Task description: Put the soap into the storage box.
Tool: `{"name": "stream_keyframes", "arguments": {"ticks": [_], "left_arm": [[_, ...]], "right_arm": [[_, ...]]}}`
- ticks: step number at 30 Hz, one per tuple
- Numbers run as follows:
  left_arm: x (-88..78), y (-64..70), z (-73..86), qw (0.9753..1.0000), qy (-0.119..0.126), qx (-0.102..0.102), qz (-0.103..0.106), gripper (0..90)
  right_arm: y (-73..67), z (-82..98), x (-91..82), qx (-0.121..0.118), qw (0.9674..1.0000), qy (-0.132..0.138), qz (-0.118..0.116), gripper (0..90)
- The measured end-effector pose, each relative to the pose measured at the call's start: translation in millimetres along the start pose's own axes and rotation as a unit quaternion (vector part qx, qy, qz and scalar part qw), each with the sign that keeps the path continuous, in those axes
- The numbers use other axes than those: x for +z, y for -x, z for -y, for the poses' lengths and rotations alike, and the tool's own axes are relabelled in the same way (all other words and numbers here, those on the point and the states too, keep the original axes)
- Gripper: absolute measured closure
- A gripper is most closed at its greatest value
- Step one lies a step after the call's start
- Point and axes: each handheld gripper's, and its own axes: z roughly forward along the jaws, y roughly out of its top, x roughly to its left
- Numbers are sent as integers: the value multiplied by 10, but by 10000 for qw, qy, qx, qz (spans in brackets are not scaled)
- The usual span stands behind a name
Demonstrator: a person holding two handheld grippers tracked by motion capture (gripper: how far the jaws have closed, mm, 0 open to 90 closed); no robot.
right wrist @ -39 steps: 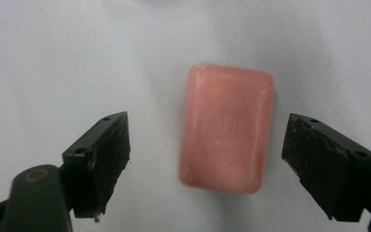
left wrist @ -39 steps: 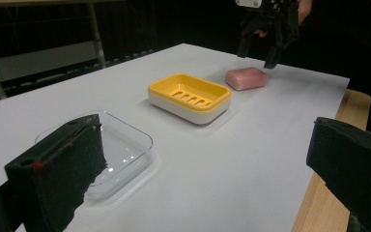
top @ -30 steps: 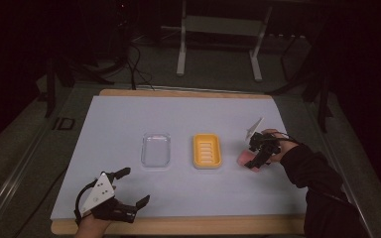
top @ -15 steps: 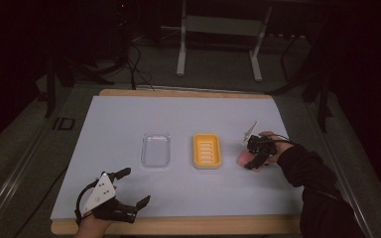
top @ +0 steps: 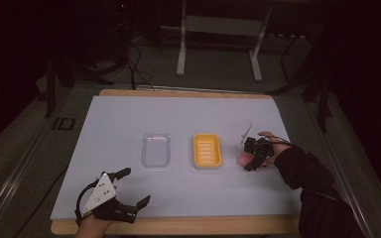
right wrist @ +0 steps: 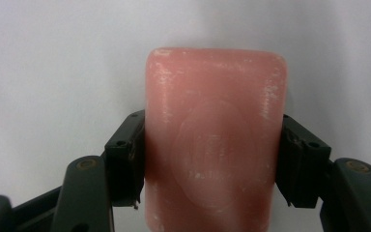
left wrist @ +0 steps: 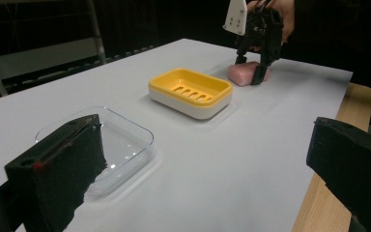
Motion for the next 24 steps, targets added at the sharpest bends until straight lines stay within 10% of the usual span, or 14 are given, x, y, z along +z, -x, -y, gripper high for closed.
{"name": "stream_keyframes", "arguments": {"ticks": [11, 24], "left_arm": [[2, -1, -1, 10000, 9, -13, -10, 4], [5, -5, -5, 10000, 33, -39, -27, 4]], "right_arm": [[15, -35, -174, 1566, 9873, -28, 277, 373], [-10, -69, -197, 2946, 9529, -206, 685, 374]]}}
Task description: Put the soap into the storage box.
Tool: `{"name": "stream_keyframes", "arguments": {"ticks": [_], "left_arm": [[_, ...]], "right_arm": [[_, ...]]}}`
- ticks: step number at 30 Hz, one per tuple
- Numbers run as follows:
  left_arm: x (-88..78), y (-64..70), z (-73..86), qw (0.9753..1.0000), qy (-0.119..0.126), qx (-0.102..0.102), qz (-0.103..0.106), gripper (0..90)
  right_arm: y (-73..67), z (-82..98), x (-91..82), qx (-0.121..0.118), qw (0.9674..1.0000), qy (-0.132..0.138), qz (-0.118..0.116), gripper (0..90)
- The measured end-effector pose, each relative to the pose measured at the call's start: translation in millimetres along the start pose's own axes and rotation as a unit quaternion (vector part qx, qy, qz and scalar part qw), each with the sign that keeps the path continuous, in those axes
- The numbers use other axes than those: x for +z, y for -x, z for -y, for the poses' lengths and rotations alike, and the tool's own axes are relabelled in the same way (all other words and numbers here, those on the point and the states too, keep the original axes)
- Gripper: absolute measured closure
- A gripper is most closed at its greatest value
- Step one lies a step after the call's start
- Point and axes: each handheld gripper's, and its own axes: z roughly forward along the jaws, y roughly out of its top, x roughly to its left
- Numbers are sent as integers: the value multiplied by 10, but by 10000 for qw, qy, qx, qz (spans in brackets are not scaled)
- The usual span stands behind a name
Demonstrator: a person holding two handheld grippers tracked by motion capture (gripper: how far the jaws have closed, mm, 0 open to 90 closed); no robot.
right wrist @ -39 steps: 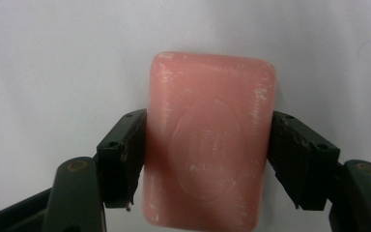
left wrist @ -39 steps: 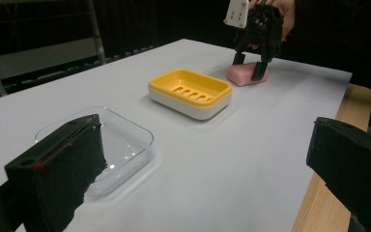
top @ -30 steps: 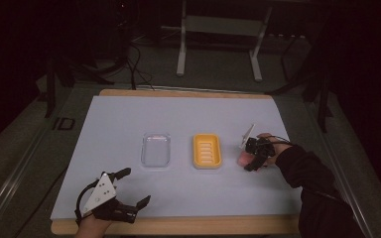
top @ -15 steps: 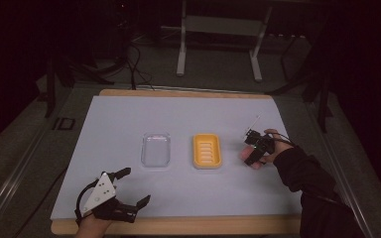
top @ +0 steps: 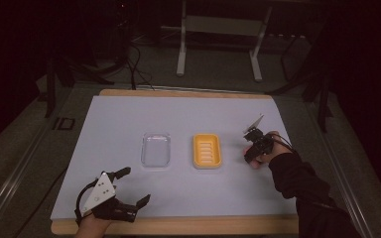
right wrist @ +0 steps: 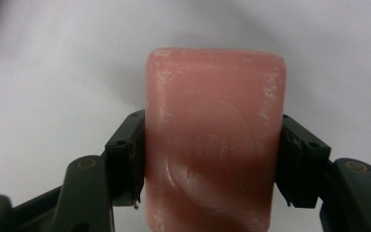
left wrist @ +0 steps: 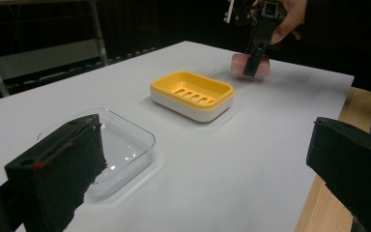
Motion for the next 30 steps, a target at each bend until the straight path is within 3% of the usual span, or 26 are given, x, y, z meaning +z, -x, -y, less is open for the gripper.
{"name": "stream_keyframes", "arguments": {"ticks": [3, 7, 13, 16, 23, 30], "left_arm": [[7, -1, -1, 10000, 4, -5, -6, 3], [15, 4, -4, 10000, 4, 23, 3, 3], [47, 12, -16, 10000, 5, 25, -3, 3], [85, 26, -29, 9999, -29, 92, -45, 4], [144, 36, -61, 9998, 27, 192, 72, 4], [173, 13, -69, 9998, 44, 167, 87, 3]], "right_arm": [[35, -5, -31, 368, 9993, 30, -83, 373], [68, -2, -71, 555, 9984, 65, 122, 374], [121, 19, -113, 926, 9956, 36, -118, 374], [137, 0, -145, 1062, 9943, 51, -47, 374], [109, -114, -225, 1310, 9914, 33, 53, 374], [12, -264, -404, 1391, 9902, 76, 87, 374]]}}
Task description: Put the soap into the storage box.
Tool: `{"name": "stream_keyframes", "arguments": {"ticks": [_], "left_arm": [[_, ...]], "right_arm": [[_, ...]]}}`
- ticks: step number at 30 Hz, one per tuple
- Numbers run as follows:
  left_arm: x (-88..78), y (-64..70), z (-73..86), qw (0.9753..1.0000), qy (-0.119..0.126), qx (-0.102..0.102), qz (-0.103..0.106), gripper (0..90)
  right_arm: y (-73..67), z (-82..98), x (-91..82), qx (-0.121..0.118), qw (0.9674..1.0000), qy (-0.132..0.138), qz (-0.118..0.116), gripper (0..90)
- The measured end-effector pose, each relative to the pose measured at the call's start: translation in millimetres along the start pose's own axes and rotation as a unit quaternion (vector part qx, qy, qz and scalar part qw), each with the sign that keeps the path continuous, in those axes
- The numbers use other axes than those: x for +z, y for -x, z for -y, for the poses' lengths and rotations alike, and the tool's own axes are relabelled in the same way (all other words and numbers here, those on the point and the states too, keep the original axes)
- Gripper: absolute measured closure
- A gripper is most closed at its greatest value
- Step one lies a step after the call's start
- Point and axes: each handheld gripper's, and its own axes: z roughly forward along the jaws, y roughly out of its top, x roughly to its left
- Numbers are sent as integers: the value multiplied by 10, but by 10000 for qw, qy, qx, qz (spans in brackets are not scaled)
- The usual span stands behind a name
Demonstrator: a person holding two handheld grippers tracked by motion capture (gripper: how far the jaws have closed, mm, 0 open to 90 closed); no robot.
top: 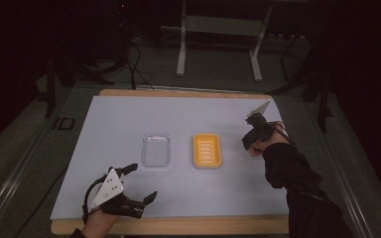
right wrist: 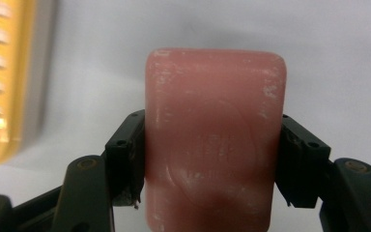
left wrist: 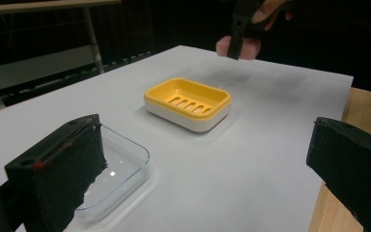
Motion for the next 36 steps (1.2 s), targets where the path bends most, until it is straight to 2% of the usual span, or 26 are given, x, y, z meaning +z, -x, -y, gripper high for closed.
{"name": "stream_keyframes", "arguments": {"ticks": [12, 15, 17, 19, 23, 24, 26, 36], "left_arm": [[-1, 7, -1, 10000, 31, -8, 52, 4], [2, 7, -1, 10000, 25, 3, 55, 4], [5, 11, 0, 10000, 12, 6, 55, 3], [6, 13, 0, 10000, 2, 13, 64, 3], [8, 18, 0, 10000, -3, 22, 75, 4], [9, 20, 0, 10000, -9, 40, 73, 4], [8, 21, 0, 10000, -8, 38, 76, 4], [4, 20, -2, 10000, 1, 49, 57, 3]], "right_arm": [[-181, -189, -403, -4, 9999, 160, -55, 374], [-243, -215, -454, -41, 9998, 181, 6, 374], [-276, -231, -474, -65, 9998, 181, 47, 374], [-310, -253, -495, -56, 9998, 164, -29, 374], [-398, -292, -542, -88, 9998, 166, -40, 374], [-474, -322, -578, -127, 9997, 179, -58, 374], [-525, -342, -596, -143, 9997, 194, -91, 374], [-799, -398, -589, -274, 9993, 230, -142, 374]]}}
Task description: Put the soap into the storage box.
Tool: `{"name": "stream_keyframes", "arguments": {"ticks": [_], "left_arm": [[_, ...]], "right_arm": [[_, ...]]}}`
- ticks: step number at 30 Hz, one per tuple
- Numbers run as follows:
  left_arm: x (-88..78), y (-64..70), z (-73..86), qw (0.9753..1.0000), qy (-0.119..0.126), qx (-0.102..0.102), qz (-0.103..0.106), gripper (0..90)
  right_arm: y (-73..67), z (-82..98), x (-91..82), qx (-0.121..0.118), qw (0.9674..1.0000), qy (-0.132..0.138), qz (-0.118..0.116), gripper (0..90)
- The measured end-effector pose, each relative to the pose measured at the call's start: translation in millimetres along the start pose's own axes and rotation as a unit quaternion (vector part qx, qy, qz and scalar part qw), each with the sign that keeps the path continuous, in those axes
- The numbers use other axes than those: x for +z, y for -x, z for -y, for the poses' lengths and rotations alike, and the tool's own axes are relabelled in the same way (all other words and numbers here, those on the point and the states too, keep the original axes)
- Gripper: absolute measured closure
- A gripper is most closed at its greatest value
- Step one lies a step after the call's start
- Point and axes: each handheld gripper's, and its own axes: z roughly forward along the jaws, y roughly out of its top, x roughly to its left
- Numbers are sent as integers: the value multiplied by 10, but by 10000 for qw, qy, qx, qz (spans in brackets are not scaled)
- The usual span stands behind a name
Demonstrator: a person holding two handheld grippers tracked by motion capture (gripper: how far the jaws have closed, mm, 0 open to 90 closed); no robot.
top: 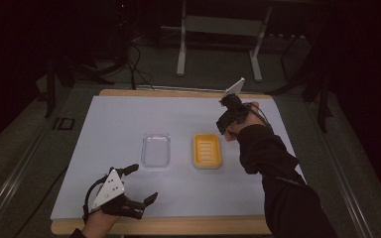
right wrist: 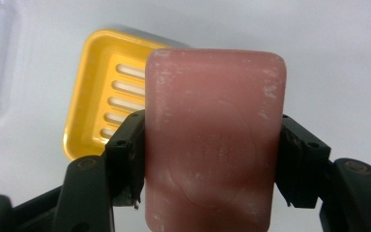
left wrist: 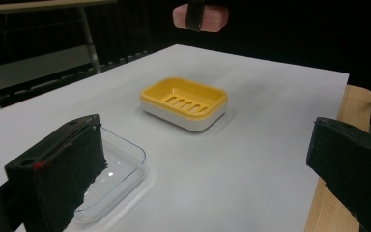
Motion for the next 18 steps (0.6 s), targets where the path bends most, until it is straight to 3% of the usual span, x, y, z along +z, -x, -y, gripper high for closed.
{"name": "stream_keyframes", "arguments": {"ticks": [11, 18], "left_arm": [[3, 2, -1, 10000, -10, 19, -13, 4], [-3, 0, -2, 10000, 2, 32, -11, 3]], "right_arm": [[-214, -45, 43, 36, 9995, 64, -321, 374], [-330, -57, 222, 213, 9986, 15, -490, 374]]}}
